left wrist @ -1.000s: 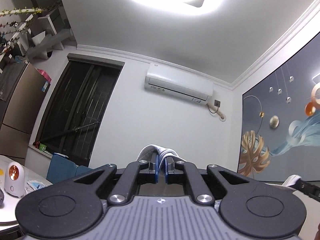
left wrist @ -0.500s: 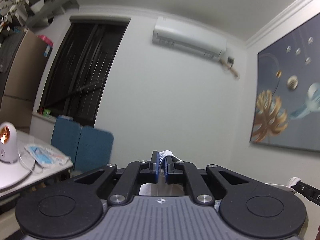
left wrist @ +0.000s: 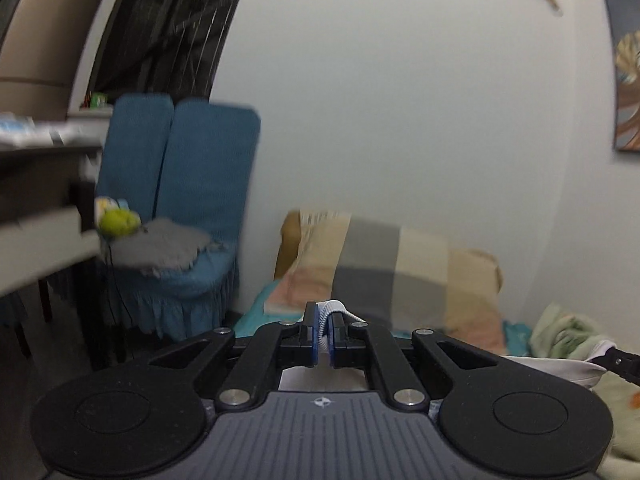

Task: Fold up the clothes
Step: 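Lower the shirt flat onto the bed and open both grippers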

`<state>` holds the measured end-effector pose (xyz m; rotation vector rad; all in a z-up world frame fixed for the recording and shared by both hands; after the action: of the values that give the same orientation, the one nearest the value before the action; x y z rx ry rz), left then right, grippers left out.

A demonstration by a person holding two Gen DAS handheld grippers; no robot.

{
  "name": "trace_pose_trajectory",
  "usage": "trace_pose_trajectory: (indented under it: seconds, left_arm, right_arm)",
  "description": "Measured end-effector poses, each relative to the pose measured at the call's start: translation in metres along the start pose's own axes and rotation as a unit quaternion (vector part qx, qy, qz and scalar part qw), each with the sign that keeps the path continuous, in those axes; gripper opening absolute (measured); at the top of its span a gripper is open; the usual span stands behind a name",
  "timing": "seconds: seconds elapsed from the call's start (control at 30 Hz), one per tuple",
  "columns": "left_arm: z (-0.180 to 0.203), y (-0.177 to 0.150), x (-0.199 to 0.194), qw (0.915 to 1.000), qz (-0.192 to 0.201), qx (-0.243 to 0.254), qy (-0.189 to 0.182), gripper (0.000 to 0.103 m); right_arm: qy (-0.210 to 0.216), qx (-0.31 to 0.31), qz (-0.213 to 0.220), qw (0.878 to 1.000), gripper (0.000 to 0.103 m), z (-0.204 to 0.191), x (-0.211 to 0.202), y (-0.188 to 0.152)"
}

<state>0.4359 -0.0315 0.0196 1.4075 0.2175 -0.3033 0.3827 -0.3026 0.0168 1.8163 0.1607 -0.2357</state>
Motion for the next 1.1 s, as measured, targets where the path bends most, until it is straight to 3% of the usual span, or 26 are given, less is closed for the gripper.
trace_pose_trajectory:
  seconds: [0.13,0.23,0.37,0.47,0.5,0.53,0.6,0.67,0.7,0.8,0.97,1.1]
  left_arm:
    - [-0.011,-0.076,0.123,0.9970,-0.076,-0.015,0.007,0.005]
    - [-0.020,-0.119,0.189,0.9920,-0.123,-0.021,0.014,0.005]
    - [-0.029,-0.153,0.241,0.9850,-0.172,-0.001,0.012,0.007]
    - [-0.033,-0.162,0.252,0.9806,-0.196,0.002,0.000,0.016]
    - [-0.034,-0.162,0.251,0.9796,-0.201,0.003,-0.009,0.022]
    - [-0.036,-0.156,0.243,0.9790,-0.203,0.000,-0.021,0.041]
    - [-0.041,-0.139,0.220,0.9782,-0.202,-0.012,-0.049,0.066]
    - [-0.038,-0.122,0.193,0.9775,-0.196,-0.005,-0.077,0.079]
    - [-0.037,-0.115,0.182,0.9781,-0.190,0.011,-0.085,0.082]
    - [-0.046,-0.100,0.147,0.9824,-0.166,0.026,-0.082,0.086]
    - [-0.082,-0.088,0.071,0.9853,-0.155,-0.018,-0.070,0.087]
    - [-0.121,-0.091,-0.002,0.9835,-0.167,-0.051,-0.046,0.087]
  right_arm:
    - [-0.026,-0.006,-0.073,0.997,0.007,0.029,0.112,-0.072]
    - [-0.040,-0.002,-0.123,0.992,0.007,0.046,0.170,-0.112]
    - [-0.038,0.021,-0.185,0.982,0.009,0.062,0.205,-0.141]
    - [-0.028,0.025,-0.203,0.979,0.024,0.065,0.211,-0.148]
    - [-0.029,0.027,-0.207,0.978,0.036,0.066,0.211,-0.147]
    - [-0.030,0.029,-0.210,0.977,0.048,0.068,0.210,-0.146]
    - [-0.031,0.039,-0.209,0.977,0.065,0.071,0.206,-0.140]
    - [-0.025,0.045,-0.206,0.977,0.073,0.072,0.199,-0.134]
    - [-0.021,0.048,-0.208,0.977,0.078,0.072,0.195,-0.130]
    - [-0.018,0.056,-0.219,0.974,0.078,0.069,0.180,-0.118]
    - [-0.023,0.082,-0.271,0.959,0.081,0.065,0.150,-0.107]
    - [-0.034,0.095,-0.249,0.963,0.081,0.062,0.109,-0.091]
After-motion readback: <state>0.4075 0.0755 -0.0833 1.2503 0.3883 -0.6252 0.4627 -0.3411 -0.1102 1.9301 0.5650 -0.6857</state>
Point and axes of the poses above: each gripper's, at about its wrist camera, not at the fingertips, and x roughly the way its jaws point, z to its right, y to its top, the point moved 2 cm from there along x, roughly the way its jaws point, and after that the axes turned 2 degrees about x, right-handed, at the moved point
